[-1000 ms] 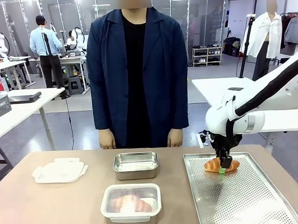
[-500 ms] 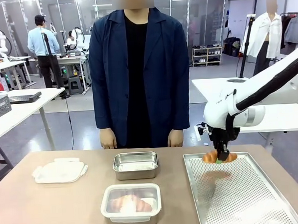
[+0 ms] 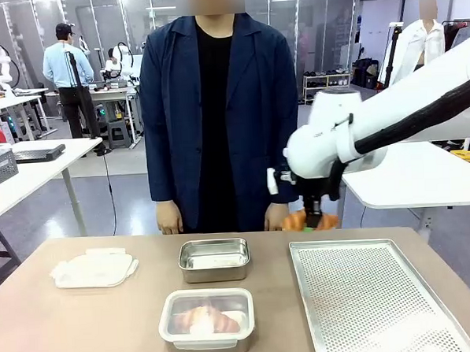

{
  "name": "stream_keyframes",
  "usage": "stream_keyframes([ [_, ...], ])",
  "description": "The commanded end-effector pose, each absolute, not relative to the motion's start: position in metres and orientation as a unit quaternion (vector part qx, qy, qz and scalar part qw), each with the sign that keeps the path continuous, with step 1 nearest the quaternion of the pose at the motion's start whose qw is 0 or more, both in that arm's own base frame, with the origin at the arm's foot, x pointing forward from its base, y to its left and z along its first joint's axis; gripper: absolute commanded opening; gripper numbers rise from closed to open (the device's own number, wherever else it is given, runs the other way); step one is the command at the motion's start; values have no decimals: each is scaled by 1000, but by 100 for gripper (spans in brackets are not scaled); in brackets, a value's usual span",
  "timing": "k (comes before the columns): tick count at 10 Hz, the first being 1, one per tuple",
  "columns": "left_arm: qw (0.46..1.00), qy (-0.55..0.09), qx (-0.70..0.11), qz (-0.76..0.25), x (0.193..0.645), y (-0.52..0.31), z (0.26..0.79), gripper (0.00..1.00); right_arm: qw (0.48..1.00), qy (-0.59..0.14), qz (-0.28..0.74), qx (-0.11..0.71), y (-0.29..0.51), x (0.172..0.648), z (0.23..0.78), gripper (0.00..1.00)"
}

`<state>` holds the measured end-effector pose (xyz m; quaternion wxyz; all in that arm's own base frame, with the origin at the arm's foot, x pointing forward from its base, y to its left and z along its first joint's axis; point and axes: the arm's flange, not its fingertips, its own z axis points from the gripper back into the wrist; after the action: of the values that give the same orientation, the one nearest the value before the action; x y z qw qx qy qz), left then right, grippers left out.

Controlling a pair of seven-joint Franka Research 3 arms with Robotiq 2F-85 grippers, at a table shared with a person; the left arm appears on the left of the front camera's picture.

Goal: Place the bread into the airtight container.
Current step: Pick up a Butter Roll and place it into an empty Airtight Container.

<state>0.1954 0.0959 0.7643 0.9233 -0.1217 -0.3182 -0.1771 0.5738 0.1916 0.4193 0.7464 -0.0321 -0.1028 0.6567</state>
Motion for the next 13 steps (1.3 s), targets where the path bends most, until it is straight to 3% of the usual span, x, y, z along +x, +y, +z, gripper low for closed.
stream_keyframes([
  [1, 922, -317, -122, -185, 194, 96, 766, 100, 760, -103, 640, -48, 246, 578, 423, 40],
  [7, 922, -317, -122, -185, 194, 96, 766, 100, 763, -114, 636, -19, 387, 584, 410, 40],
  [13, 922, -317, -122, -185, 194, 96, 766, 100, 775, -87, 625, -21, 429, 598, 373, 42],
])
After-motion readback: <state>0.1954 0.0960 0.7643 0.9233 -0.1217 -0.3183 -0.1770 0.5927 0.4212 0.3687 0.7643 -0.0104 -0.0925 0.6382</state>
